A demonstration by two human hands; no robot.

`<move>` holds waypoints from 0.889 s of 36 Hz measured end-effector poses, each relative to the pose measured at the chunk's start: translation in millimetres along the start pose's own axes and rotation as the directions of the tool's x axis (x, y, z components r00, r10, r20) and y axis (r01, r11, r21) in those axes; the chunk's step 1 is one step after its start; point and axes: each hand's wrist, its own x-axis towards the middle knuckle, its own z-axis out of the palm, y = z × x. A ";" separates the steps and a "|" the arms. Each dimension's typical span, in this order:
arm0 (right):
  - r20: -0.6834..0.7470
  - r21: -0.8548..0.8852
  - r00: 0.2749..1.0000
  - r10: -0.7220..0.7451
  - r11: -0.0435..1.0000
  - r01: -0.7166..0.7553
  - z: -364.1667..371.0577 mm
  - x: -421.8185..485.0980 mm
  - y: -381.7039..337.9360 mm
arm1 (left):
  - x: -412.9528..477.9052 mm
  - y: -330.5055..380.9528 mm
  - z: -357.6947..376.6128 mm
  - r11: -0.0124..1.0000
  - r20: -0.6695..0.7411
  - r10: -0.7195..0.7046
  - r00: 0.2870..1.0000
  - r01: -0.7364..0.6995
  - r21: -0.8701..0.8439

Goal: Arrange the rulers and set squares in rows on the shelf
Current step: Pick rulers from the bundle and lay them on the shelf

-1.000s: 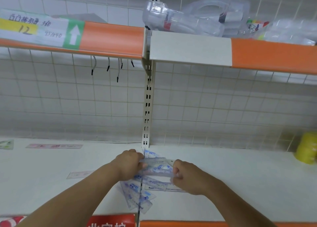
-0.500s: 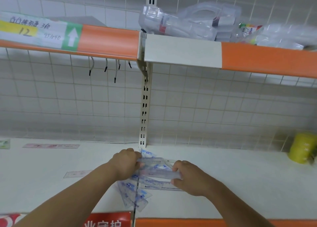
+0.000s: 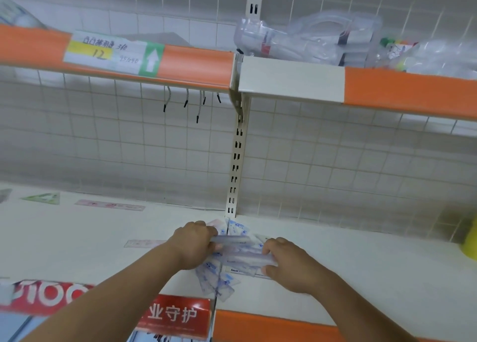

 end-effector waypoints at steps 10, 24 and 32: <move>-0.029 -0.061 0.999 -0.045 0.997 0.043 2.9 6.1 -37.7 | -35.3 -23.0 -13.1 0.999 -0.041 -0.015 0.999 0.016 0.033; 0.025 -0.059 0.995 -0.099 0.993 0.101 36.8 25.5 -166.1 | -118.5 -126.3 -34.6 0.995 -0.039 -0.088 0.995 0.089 0.040; -0.031 -0.028 0.990 -0.137 0.990 0.137 52.1 32.8 -256.3 | -183.7 -214.3 -52.0 0.983 -0.070 -0.179 0.981 0.181 0.026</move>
